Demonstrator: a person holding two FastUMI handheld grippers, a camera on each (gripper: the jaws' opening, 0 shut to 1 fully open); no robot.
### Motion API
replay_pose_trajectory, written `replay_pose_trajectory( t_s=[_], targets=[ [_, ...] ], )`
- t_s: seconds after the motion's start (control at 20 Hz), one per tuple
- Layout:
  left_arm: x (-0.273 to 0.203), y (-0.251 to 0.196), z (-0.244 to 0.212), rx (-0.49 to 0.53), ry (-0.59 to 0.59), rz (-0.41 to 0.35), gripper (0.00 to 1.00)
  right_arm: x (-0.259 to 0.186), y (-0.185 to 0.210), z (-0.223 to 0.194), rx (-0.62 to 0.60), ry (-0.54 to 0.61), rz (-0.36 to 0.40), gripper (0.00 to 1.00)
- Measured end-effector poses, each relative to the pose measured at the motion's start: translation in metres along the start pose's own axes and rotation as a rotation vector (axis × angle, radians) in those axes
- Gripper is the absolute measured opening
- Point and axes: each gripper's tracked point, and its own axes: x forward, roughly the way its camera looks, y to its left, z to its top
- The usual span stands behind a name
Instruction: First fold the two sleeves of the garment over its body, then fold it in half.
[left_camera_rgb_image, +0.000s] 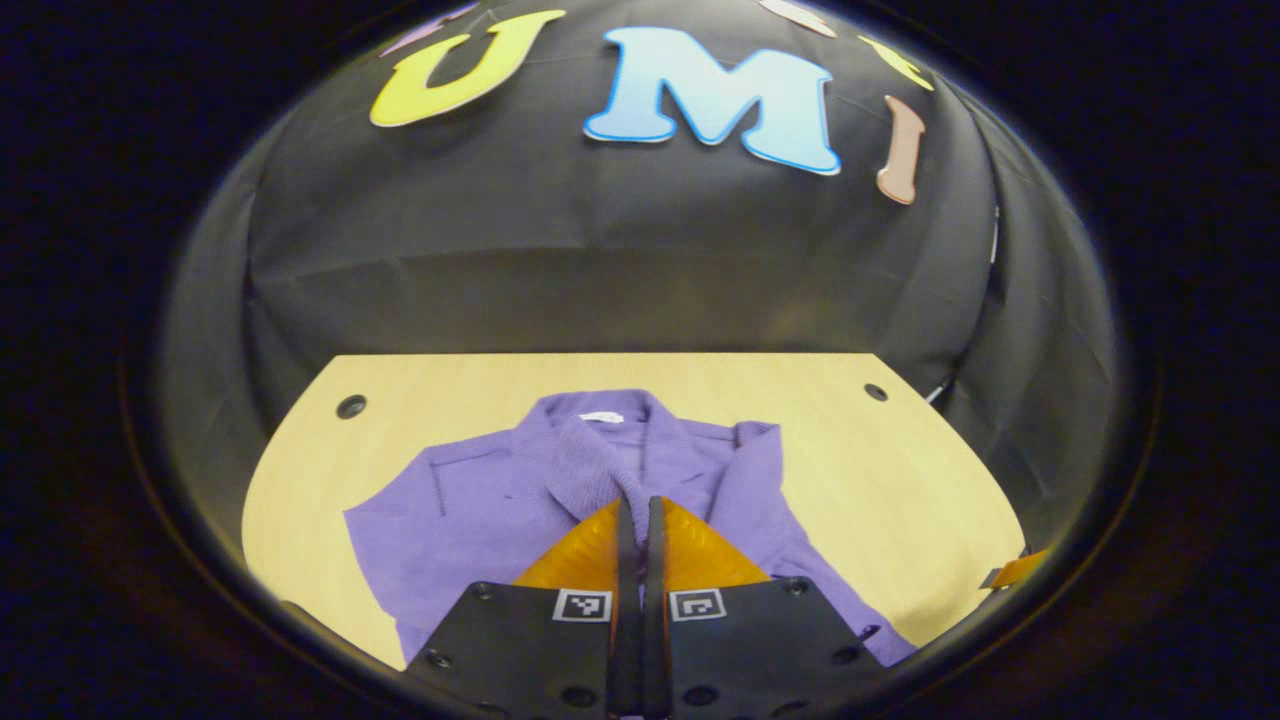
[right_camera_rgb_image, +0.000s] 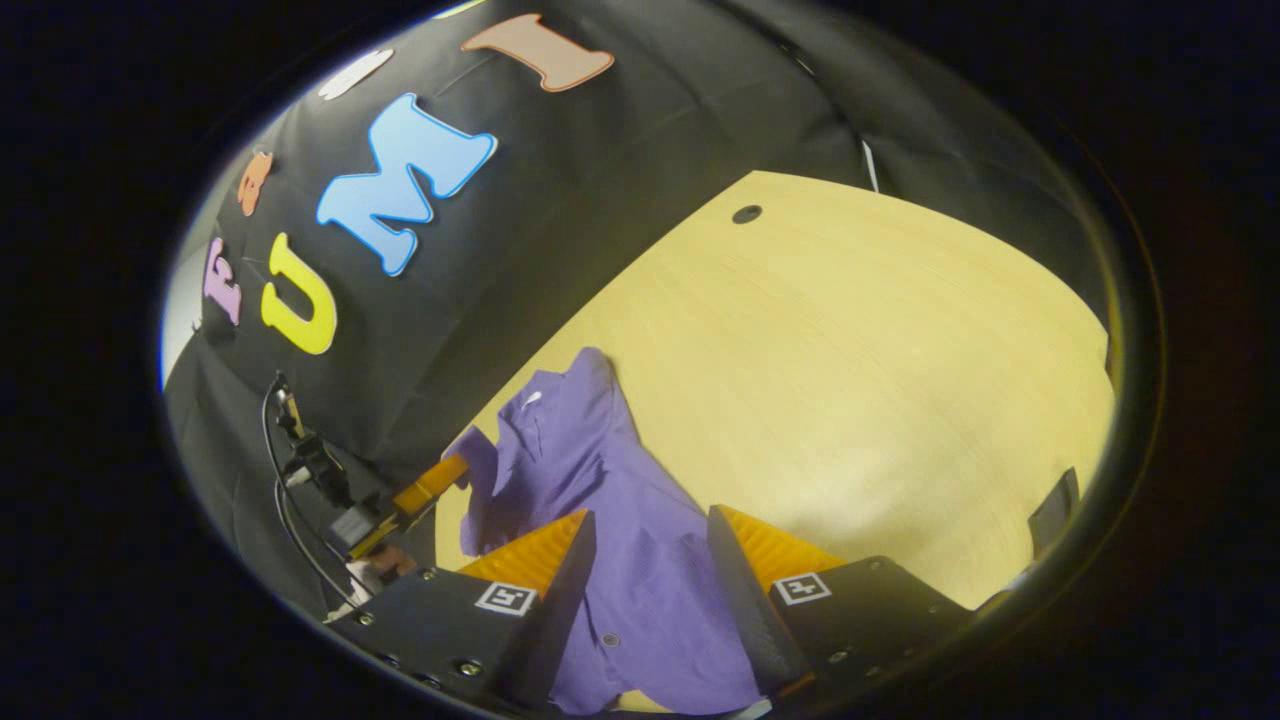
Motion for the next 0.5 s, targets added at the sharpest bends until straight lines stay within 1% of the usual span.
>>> replay_pose_trajectory(
  t_s=[0.25,0.4,0.5],
  targets=[
    [0.017,-0.065,-0.011,0.064,0.033,-0.086,0.07,-0.009,-0.021,0.002,0.012,0.002,-0.024,0.71],
    [0.029,-0.094,-0.025,0.096,0.066,-0.126,0.07,-0.011,-0.025,0.006,0.023,-0.004,-0.034,0.71],
    [0.036,-0.107,-0.037,0.123,0.097,-0.135,0.07,-0.014,-0.030,0.008,0.028,-0.004,-0.040,0.71]
  ],
)
